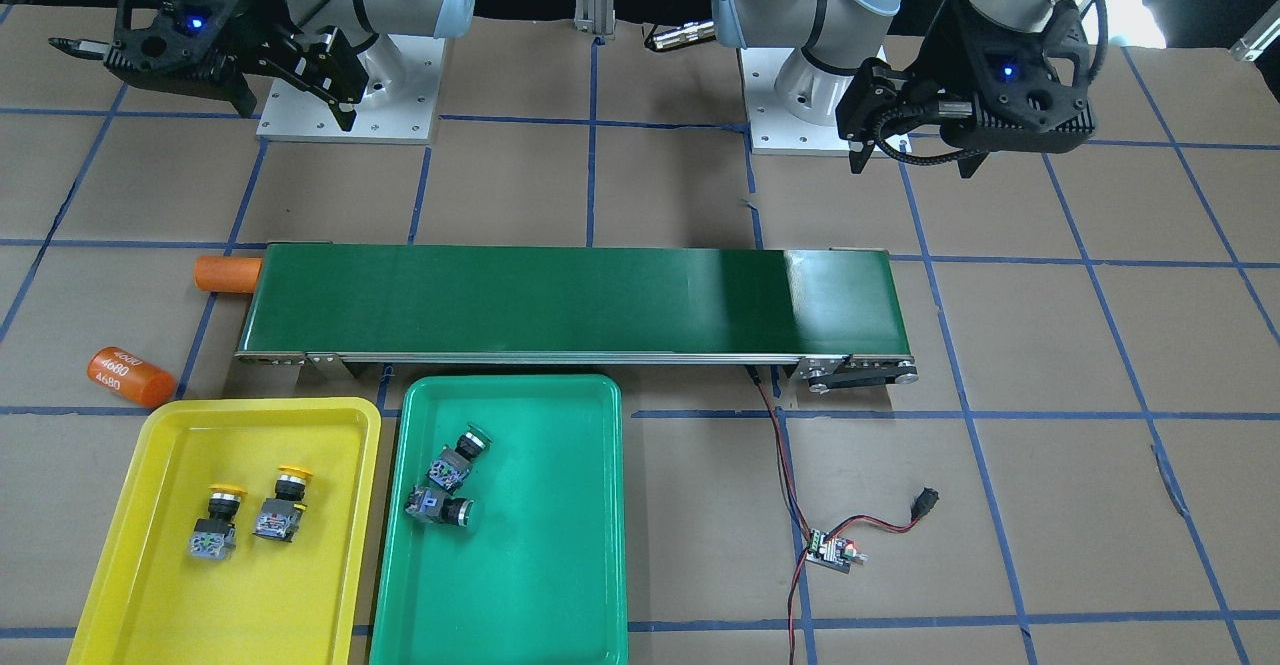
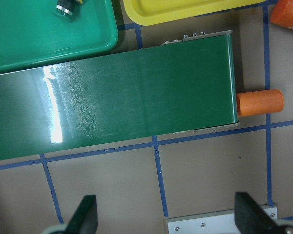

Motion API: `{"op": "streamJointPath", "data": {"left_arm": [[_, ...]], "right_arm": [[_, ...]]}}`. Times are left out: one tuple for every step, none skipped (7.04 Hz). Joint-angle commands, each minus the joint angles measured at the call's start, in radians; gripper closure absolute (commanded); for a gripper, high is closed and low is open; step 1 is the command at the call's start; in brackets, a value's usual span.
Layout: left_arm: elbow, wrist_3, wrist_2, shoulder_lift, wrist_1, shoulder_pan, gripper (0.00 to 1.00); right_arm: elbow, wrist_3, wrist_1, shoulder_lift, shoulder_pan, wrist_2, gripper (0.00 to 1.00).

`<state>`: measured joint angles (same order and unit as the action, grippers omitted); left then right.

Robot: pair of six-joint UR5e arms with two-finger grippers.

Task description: Sort buttons by color to trays

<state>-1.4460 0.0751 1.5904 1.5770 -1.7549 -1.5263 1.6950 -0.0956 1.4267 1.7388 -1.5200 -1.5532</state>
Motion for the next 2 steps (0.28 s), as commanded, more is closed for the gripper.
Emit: {"op": "streamJointPath", "data": {"left_arm": [[0.001, 0.0, 0.0, 0.0, 0.0, 0.0, 0.0], [0.001, 0.0, 0.0, 0.0, 0.0, 0.0, 0.0]], "right_arm": [[0.002, 0.005, -0.002, 0.002, -0.002, -0.001, 0.0], [0.005, 0.002, -0.002, 0.001, -0.002, 0.001, 0.0]]}}
